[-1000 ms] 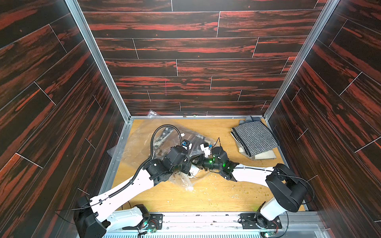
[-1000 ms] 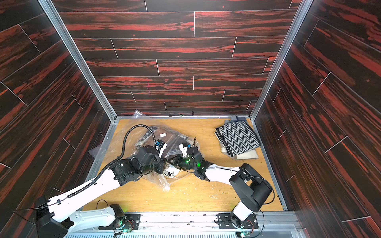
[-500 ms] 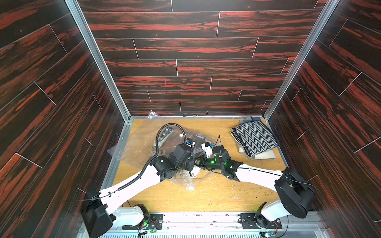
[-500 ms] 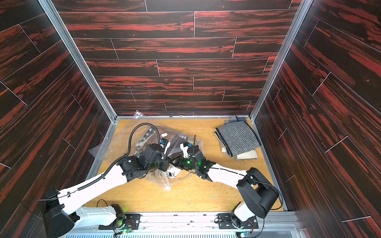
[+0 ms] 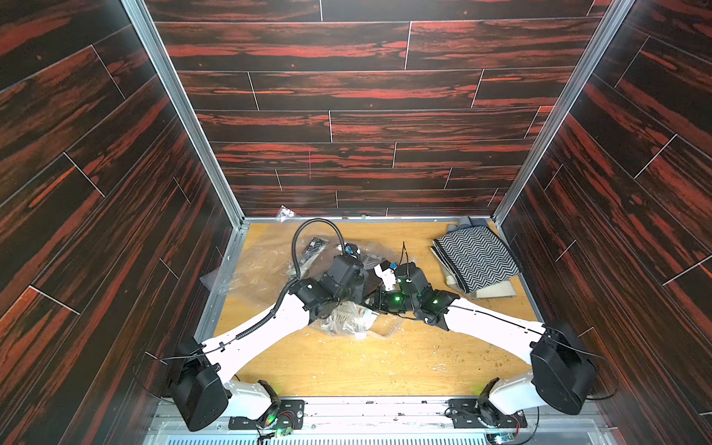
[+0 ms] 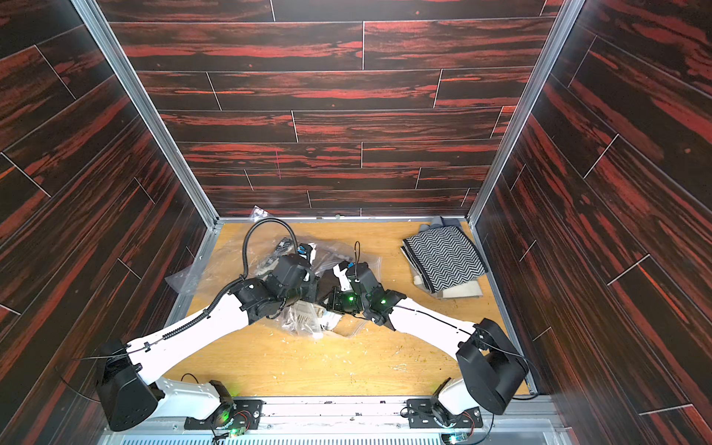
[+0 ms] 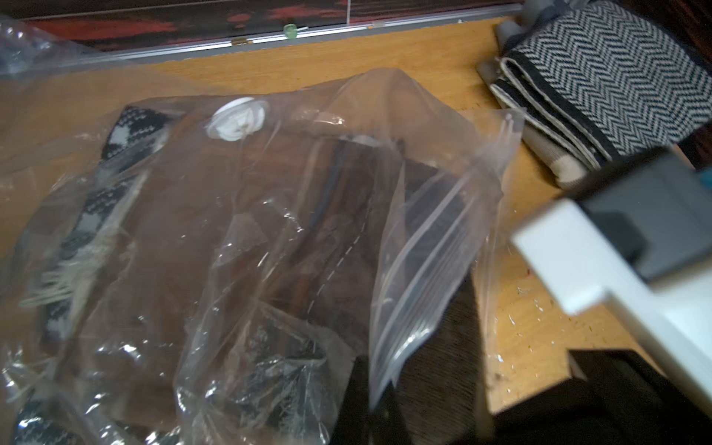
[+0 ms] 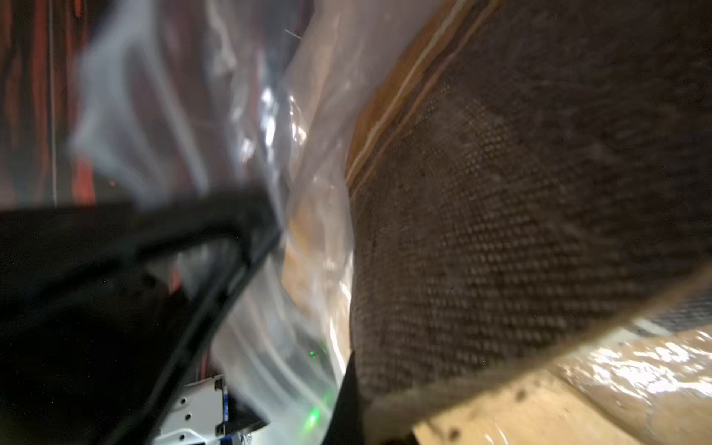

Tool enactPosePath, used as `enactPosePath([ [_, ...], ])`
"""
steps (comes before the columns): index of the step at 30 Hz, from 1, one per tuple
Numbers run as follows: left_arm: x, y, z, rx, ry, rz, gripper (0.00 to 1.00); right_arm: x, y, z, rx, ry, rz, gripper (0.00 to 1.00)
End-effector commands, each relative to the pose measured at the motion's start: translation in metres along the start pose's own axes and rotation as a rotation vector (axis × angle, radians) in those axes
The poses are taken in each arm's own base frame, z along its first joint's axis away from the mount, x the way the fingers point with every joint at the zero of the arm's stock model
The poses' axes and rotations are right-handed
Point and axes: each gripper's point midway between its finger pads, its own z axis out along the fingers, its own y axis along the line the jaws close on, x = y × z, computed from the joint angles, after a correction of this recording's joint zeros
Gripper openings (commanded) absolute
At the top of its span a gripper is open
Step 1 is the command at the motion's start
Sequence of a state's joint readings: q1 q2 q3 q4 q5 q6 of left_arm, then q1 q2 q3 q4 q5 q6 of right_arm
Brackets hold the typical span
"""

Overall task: Take the scarf out of the vacuum bag
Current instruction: Take out the scarf from the vacuum bag.

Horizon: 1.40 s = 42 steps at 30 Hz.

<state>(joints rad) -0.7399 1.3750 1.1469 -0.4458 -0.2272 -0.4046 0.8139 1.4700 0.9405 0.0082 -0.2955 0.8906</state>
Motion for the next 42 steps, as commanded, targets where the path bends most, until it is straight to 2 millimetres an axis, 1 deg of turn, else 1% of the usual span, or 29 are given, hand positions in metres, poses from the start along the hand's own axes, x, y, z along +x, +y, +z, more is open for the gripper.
enactPosePath([
  [1,-0.013,0.005,-0.004,-0.002,-0.03,-0.036,0.0,0.002,0.007,-0.013,0.025,0.013,-0.037,0.0],
  [6,-0.013,0.009,-0.008,0.003,-0.032,-0.02,0.0,-0.003,-0.001,-0.024,0.053,-0.008,-0.03,0.0],
  [10,-0.011,0.016,-0.008,-0.005,-0.027,-0.02,0.0,-0.012,-0.007,-0.037,0.083,-0.022,-0.023,0.0],
  [14,-0.01,0.022,-0.005,-0.021,-0.017,-0.032,0.0,-0.017,-0.017,-0.053,0.122,-0.003,-0.013,0.0],
  [19,-0.01,0.028,0.001,-0.025,-0.023,-0.068,0.0,-0.014,-0.039,-0.071,0.214,0.073,-0.017,0.0],
  [23,-0.011,0.031,0.009,-0.027,-0.025,-0.102,0.0,-0.006,-0.06,-0.081,0.355,0.15,-0.042,0.0],
  [26,-0.012,0.035,0.019,-0.035,-0.027,-0.125,0.0,-0.006,-0.076,-0.089,0.453,0.173,-0.056,0.0],
  [31,-0.014,0.044,0.034,-0.062,-0.02,-0.169,0.0,-0.014,-0.095,-0.105,0.54,0.17,-0.045,0.0],
  [39,-0.03,0.047,0.04,-0.06,-0.034,-0.193,0.0,-0.031,-0.135,-0.144,0.737,0.15,-0.035,0.0],
  [42,-0.035,0.05,0.042,-0.064,-0.036,-0.198,0.0,-0.04,-0.146,-0.157,0.769,0.13,-0.016,0.0],
])
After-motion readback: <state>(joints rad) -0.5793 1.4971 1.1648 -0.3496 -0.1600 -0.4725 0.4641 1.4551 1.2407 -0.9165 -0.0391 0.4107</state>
